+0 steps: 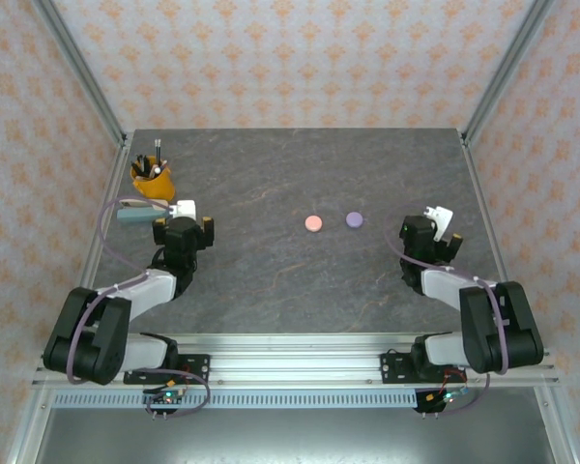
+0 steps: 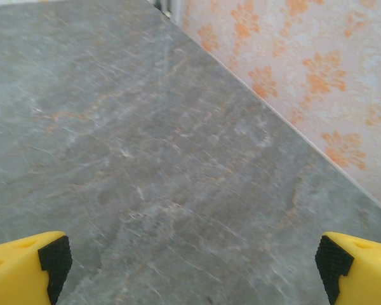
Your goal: Insert wireless bluetooth earbuds into charging case
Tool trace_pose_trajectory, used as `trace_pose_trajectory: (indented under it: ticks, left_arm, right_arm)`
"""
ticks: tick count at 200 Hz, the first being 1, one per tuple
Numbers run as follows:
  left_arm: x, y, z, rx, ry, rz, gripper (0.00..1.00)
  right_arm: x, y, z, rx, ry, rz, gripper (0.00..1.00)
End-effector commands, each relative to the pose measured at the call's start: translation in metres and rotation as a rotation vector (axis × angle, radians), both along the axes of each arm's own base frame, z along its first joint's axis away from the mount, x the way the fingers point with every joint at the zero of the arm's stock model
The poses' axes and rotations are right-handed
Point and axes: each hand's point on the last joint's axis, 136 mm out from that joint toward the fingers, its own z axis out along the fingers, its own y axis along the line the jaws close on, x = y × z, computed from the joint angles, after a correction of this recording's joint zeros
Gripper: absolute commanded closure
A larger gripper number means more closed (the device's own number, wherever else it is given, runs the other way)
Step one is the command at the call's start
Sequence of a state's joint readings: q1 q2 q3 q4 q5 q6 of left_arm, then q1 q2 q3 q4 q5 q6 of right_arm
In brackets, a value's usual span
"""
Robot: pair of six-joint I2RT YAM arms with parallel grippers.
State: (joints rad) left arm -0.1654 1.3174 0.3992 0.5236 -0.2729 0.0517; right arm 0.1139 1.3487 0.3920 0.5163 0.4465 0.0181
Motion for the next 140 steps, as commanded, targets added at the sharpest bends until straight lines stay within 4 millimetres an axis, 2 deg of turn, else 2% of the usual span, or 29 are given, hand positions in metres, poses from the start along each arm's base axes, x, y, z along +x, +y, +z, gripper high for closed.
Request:
trace_pose_trajectory:
  ticks: [1, 8, 18, 31, 48, 140]
  left_arm:
    - [0.018, -0.004, 0.016, -0.031, -0.094, -0.046, 0.0]
    - [0.02, -0.005, 0.013, -0.04, -0.091, -0.064, 0.0]
    - [0.024, -0.005, 0.007, -0.048, -0.081, -0.075, 0.0]
    - [0.03, -0.004, -0.002, -0.073, -0.064, -0.086, 0.0]
    - [0.033, 0.008, -0.012, -0.153, -0.065, -0.075, 0.0]
    - [0.034, 0.009, -0.012, -0.153, -0.062, -0.073, 0.0]
  right_arm:
    - [0.029, 0.018, 0.014, 0.042, -0.175, 0.125, 0.0]
    - [0.032, 0.022, 0.001, 0.044, -0.141, 0.152, 0.0]
    - [0.04, 0.027, -0.004, 0.044, -0.125, 0.18, 0.0]
    - [0.042, 0.024, -0.006, 0.092, -0.093, 0.194, 0.0]
    - [0.044, 0.021, -0.008, 0.1, -0.088, 0.187, 0.0]
    - [0.045, 0.023, -0.009, 0.103, -0.083, 0.197, 0.0]
